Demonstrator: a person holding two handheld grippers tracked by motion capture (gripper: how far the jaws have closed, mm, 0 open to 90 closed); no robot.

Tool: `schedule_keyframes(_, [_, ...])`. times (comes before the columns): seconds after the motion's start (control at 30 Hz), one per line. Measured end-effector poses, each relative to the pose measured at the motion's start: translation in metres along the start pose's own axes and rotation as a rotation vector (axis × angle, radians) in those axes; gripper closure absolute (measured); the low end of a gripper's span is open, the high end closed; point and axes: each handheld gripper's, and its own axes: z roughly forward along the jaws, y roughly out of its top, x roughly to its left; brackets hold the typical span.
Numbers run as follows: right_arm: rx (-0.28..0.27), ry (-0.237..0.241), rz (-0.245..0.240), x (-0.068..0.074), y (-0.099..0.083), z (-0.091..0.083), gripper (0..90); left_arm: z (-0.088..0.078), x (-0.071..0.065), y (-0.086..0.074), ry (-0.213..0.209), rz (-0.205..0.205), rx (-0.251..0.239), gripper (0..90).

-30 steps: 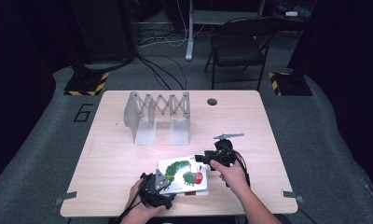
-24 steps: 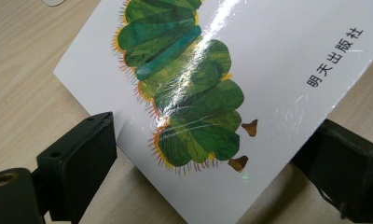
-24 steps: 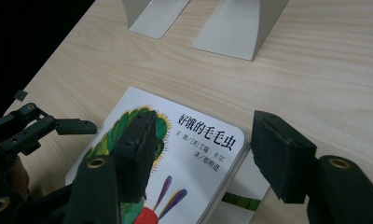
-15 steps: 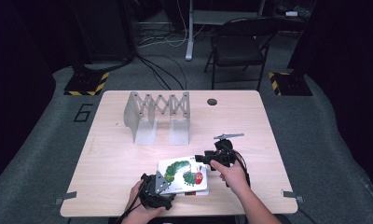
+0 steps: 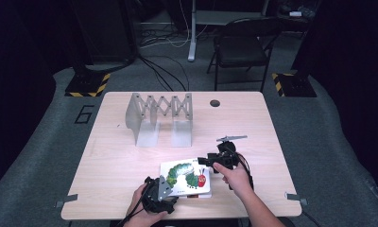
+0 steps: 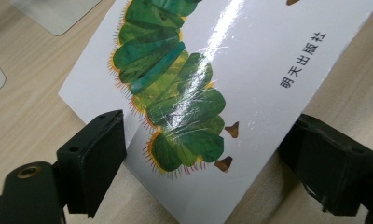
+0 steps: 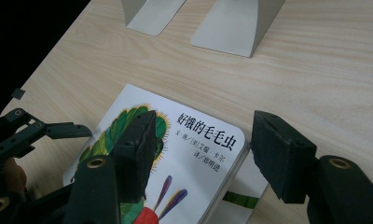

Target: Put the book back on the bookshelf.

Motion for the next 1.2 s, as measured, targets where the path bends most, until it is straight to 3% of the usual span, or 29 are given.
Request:
schedule_keyframes(0.57, [0.022, 0.007, 0.008, -0.008, -0.002, 0.005, 40.4, 0.000, 0.001, -0.002, -0.007, -0.003, -0.015, 15.3])
schedule_keyframes(0.83, [0.020, -0.012, 0.022, -0.011, 0.000, 0.003, 37.1, 0.000, 0.001, -0.003, -0.004, -0.006, -0.017, 15.3])
schedule_keyframes(1.03, [0.064, -0.015, 0.015, -0.013, 0.008, 0.003, 36.1, 0.001, 0.002, -0.002, -0.003, -0.005, -0.020, 15.3])
schedule_keyframes(1.07, [0.068, -0.006, 0.030, -0.012, 0.010, 0.004, 36.0, 0.001, 0.001, -0.002, 0.003, -0.010, -0.024, 15.2])
schedule_keyframes(1.1, [0.078, -0.012, 0.003, -0.014, 0.012, 0.006, 35.9, 0.001, 0.001, -0.003, 0.006, -0.010, -0.028, 15.2])
schedule_keyframes(1.2, [0.128, -0.008, 0.011, -0.015, 0.020, 0.016, 35.5, 0.001, 0.002, -0.003, -0.004, -0.010, -0.026, 15.2])
